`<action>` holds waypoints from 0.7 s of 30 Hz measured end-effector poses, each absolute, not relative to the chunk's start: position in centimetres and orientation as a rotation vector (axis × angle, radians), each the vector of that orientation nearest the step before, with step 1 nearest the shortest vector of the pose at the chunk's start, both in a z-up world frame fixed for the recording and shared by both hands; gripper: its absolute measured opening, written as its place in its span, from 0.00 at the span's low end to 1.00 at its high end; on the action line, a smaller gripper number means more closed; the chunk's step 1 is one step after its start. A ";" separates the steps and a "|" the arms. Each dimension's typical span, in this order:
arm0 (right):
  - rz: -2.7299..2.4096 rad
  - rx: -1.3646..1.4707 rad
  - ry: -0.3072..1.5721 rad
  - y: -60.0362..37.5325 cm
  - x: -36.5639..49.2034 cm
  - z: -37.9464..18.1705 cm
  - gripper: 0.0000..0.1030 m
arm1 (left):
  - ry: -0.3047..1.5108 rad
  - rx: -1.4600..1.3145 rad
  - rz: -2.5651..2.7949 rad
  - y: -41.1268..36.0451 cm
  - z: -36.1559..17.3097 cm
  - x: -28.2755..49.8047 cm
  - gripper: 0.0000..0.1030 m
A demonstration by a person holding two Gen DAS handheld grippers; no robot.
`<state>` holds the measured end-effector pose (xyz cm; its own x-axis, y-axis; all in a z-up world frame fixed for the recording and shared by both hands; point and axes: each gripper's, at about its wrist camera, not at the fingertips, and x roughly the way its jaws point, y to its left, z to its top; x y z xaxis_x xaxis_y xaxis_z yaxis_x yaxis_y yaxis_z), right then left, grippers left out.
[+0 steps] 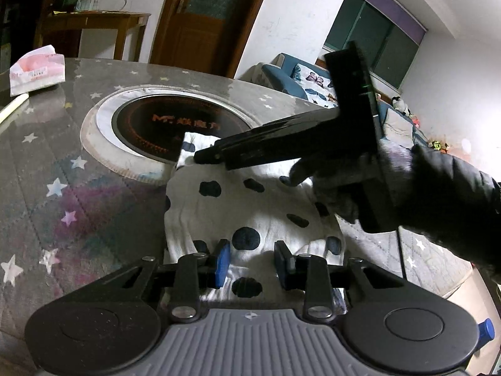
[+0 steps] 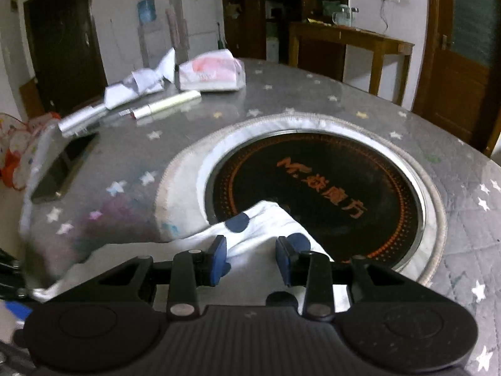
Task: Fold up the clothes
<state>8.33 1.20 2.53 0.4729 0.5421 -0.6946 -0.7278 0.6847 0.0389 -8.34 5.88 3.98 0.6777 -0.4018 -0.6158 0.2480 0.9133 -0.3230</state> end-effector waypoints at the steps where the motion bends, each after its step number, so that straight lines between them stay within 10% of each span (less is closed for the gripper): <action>1: 0.788 -0.280 0.736 1.3 8.4 2.4 0.35 | 0.742 -0.222 -0.368 5.9 3.9 -8.3 0.33; 21: 0.618 -0.209 0.787 -8.4 7.9 2.6 0.44 | 0.713 -0.207 -0.340 6.5 6.0 -11.5 0.35</action>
